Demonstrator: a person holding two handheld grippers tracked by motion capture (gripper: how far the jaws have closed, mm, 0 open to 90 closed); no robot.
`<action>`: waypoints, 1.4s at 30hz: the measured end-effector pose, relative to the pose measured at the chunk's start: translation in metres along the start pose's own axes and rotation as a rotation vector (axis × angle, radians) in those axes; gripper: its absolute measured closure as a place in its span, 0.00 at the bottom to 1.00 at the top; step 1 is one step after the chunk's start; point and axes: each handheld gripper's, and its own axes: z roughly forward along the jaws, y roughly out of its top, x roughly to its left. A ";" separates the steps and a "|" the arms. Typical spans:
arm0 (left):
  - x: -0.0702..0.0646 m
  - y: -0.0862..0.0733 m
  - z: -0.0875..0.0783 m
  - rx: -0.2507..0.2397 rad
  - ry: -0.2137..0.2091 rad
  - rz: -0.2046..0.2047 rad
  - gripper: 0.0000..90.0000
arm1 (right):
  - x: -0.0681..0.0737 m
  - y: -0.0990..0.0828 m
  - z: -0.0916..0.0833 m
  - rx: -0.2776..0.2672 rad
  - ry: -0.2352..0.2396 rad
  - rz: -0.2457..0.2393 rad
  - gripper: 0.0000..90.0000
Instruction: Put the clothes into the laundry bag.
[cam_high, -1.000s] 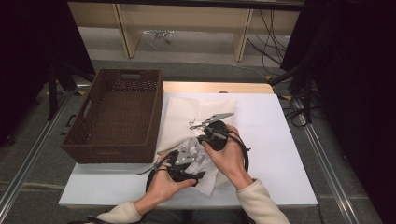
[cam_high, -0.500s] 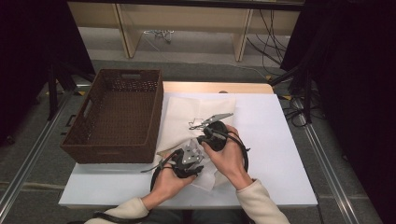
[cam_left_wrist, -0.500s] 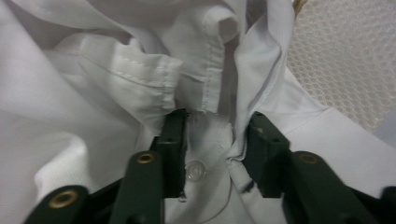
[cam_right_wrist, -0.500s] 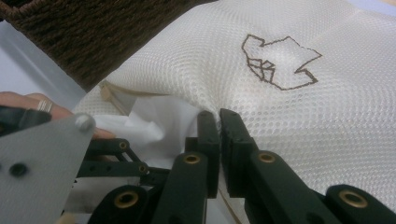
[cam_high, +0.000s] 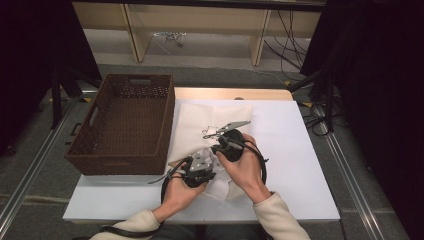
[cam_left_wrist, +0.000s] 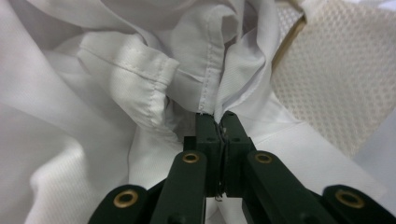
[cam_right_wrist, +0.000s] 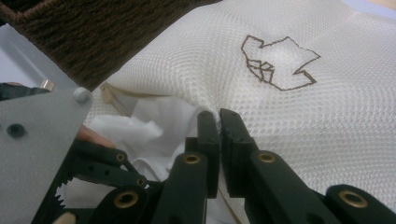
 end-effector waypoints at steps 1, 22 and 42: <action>0.000 0.001 -0.001 -0.002 0.003 -0.002 0.98 | -0.003 0.001 0.000 -0.008 0.006 -0.045 0.98; 0.022 0.014 0.011 -0.045 0.047 -0.052 0.98 | -0.003 0.000 -0.003 0.006 0.002 0.004 0.98; 0.014 -0.016 -0.044 0.010 0.123 0.074 0.34 | -0.004 0.000 -0.003 0.014 0.000 0.018 0.98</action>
